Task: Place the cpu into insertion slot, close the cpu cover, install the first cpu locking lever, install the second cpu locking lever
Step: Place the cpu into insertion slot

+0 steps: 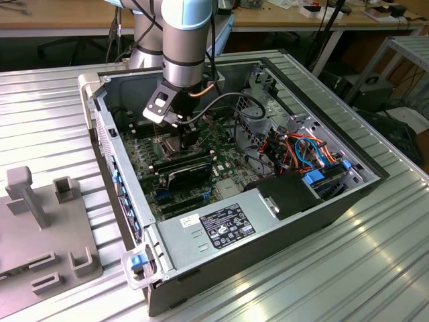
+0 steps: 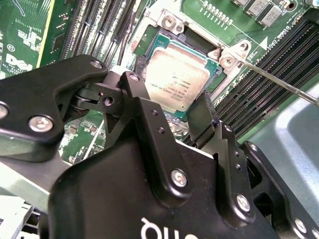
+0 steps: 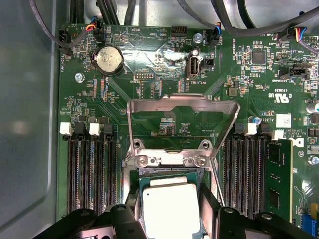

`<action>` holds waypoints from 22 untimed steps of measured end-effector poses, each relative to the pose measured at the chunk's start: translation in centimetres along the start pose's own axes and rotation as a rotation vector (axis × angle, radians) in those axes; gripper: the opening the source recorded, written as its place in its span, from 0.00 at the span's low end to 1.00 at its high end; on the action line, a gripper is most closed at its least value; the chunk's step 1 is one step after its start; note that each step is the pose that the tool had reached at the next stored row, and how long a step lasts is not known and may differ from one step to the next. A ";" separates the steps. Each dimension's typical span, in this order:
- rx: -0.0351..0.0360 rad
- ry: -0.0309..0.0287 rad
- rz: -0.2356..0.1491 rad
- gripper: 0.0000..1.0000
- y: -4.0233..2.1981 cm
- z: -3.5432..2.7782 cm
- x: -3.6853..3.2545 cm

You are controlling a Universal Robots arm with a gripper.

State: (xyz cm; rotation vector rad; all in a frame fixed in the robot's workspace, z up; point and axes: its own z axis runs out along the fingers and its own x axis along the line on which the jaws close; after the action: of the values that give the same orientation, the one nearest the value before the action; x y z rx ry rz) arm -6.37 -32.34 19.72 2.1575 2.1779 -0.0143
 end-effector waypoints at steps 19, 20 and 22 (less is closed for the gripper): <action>0.0050 -0.0012 0.028 0.57 0.07 -0.33 -0.02; 0.0058 -0.0010 0.028 0.57 0.07 -0.33 -0.02; 0.0064 0.0001 0.035 0.57 0.11 -0.33 -0.02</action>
State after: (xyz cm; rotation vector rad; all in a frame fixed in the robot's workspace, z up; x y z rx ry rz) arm -6.27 -32.34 20.05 2.1986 2.1428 -0.0192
